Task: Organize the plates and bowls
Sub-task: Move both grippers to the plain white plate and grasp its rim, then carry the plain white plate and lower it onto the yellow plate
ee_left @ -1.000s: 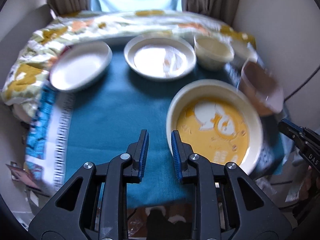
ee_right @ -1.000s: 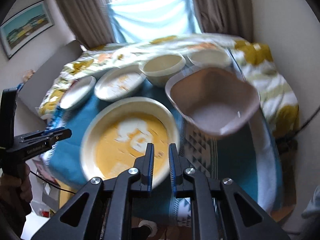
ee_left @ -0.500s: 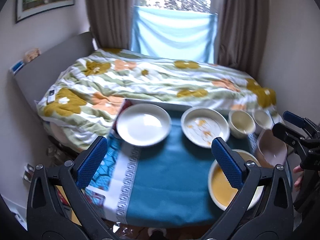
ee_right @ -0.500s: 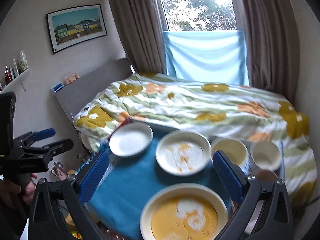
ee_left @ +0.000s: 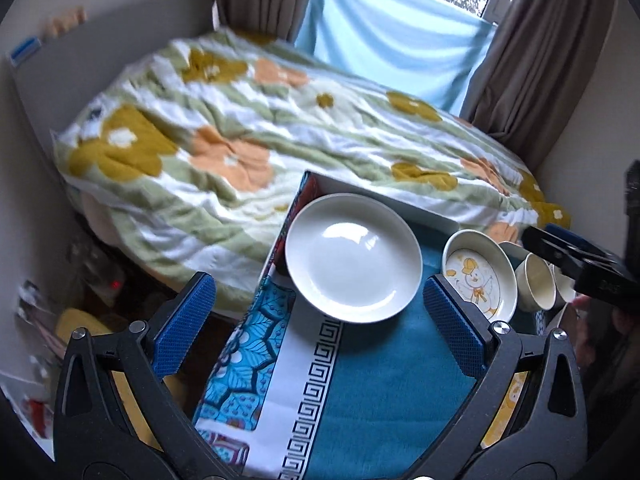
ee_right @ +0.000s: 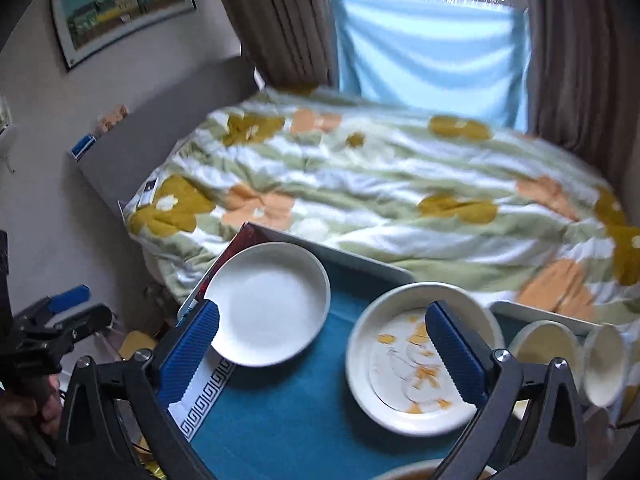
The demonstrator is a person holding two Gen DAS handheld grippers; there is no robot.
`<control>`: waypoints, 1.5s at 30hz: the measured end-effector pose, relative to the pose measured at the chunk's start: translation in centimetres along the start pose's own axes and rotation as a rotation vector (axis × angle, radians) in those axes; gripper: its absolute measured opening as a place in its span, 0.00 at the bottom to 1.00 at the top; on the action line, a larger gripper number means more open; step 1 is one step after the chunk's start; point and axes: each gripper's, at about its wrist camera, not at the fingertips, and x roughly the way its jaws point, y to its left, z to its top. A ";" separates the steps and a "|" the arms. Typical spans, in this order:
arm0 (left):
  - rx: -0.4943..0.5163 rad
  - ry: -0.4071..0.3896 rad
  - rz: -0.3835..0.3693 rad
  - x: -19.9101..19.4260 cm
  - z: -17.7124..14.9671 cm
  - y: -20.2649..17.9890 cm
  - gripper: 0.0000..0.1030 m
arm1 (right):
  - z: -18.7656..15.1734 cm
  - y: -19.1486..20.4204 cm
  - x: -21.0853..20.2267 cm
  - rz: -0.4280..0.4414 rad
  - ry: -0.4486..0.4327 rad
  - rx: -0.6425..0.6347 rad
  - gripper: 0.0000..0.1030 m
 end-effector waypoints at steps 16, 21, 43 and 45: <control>-0.184 0.283 -0.056 15.5 -2.1 2.6 0.52 | 0.8 -0.9 16.7 0.133 0.357 -0.102 0.54; -0.184 0.297 -0.027 17.3 -2.0 2.5 0.42 | 0.4 -1.2 18.8 0.160 0.398 -0.107 0.33; -0.096 0.248 0.070 15.4 -1.1 1.5 0.15 | 0.2 -1.5 16.6 0.156 0.302 -0.070 0.14; -0.071 0.233 0.065 14.4 -0.6 0.9 0.15 | 0.4 -1.4 15.4 0.146 0.280 -0.063 0.14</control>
